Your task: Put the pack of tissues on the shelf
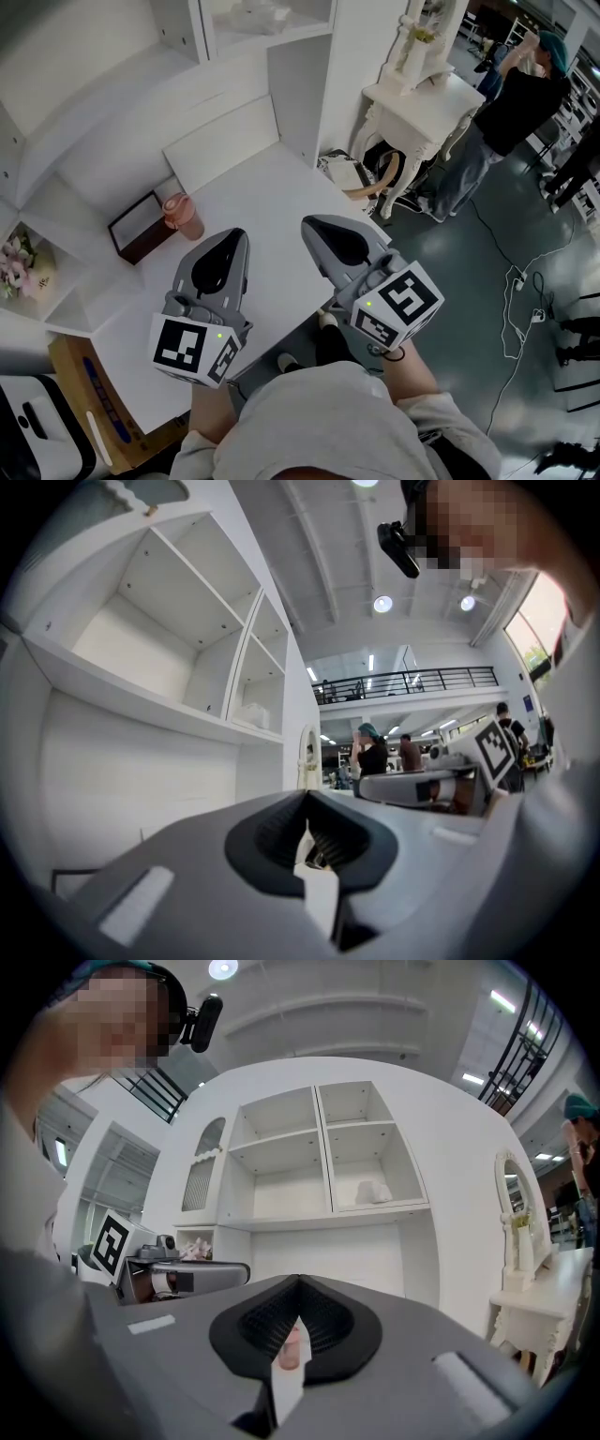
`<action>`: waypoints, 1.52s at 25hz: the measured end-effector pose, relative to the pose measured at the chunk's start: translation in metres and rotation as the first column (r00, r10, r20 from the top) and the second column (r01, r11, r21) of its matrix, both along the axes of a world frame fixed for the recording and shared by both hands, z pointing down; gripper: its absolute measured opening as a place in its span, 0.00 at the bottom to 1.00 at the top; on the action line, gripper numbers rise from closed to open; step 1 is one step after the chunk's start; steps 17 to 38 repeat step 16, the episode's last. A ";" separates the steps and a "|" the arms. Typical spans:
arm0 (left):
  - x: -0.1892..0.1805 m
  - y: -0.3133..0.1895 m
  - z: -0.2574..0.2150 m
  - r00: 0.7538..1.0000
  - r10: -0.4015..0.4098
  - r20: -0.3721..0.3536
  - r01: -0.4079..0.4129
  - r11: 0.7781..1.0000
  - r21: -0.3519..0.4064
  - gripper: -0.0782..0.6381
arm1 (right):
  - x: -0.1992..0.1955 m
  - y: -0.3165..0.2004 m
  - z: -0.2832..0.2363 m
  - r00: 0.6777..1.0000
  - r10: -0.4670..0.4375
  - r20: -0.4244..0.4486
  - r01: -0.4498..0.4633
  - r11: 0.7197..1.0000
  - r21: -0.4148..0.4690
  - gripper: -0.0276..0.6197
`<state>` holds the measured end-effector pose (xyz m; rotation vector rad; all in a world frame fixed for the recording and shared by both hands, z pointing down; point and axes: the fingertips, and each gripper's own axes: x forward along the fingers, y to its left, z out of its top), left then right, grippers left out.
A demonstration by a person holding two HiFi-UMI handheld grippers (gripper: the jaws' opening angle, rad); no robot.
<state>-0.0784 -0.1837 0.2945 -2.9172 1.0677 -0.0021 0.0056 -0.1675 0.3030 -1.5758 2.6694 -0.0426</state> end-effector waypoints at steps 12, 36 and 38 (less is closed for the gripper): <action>0.001 -0.001 -0.002 1.000 0.025 -0.006 -0.025 1.000 0.006 0.11 | -0.006 0.003 -0.004 1.000 0.001 -0.003 -0.001 1.000 0.001 0.04; 0.002 -0.001 -0.003 1.000 0.030 -0.009 -0.030 1.000 0.008 0.11 | -0.007 0.003 -0.004 1.000 0.004 -0.005 -0.004 1.000 0.000 0.04; 0.002 -0.001 -0.003 1.000 0.030 -0.009 -0.030 1.000 0.008 0.11 | -0.007 0.003 -0.004 1.000 0.004 -0.005 -0.004 1.000 0.000 0.04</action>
